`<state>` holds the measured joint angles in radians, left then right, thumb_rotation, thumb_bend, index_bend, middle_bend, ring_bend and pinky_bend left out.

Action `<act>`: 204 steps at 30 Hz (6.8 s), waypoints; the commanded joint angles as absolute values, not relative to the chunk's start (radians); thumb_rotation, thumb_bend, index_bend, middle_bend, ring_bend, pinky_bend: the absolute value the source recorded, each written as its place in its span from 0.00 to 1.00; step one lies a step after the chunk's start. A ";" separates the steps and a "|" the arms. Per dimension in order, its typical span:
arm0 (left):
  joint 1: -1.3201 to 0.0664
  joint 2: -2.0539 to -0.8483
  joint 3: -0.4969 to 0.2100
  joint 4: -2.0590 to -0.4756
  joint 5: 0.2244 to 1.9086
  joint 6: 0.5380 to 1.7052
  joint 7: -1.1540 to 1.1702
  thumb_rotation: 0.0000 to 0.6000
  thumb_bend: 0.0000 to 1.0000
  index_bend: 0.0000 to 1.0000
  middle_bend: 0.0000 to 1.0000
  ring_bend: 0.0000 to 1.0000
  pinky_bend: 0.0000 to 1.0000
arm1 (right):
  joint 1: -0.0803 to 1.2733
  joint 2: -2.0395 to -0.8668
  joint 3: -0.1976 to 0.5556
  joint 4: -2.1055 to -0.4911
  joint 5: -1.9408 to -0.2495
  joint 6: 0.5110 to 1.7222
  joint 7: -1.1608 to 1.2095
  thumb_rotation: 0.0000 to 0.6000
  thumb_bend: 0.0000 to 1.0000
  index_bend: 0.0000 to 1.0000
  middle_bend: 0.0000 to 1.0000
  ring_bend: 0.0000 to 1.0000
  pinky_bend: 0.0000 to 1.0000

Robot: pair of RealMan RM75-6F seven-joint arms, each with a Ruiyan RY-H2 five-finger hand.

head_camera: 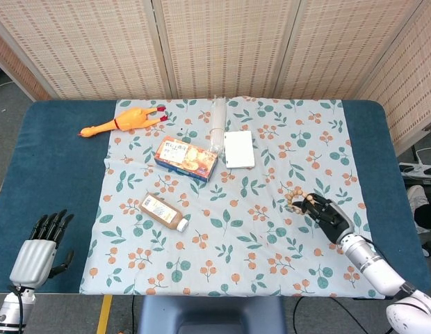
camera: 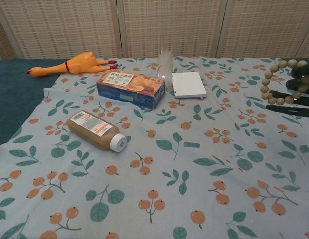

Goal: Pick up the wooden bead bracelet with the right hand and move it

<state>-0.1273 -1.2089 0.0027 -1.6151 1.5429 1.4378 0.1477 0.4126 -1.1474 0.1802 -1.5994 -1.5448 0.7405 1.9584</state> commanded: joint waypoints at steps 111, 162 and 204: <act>-0.125 -1.197 -0.004 -1.607 1.535 1.447 0.122 1.00 0.46 0.00 0.00 0.00 0.06 | 0.688 -1.363 -0.276 -1.482 -1.783 1.147 2.028 0.67 0.97 0.52 0.59 0.22 0.19; -0.121 -1.193 -0.002 -1.618 1.542 1.453 0.125 1.00 0.46 0.00 0.00 0.00 0.07 | 0.562 -1.360 -0.161 -1.333 -1.445 1.011 -0.159 1.00 1.00 0.43 0.51 0.14 0.12; -0.110 -1.194 -0.005 -1.609 1.587 1.507 0.106 1.00 0.43 0.00 0.00 0.00 0.06 | 0.091 -1.001 -0.182 -1.691 -1.617 1.628 -0.181 1.00 0.26 0.00 0.00 0.00 0.00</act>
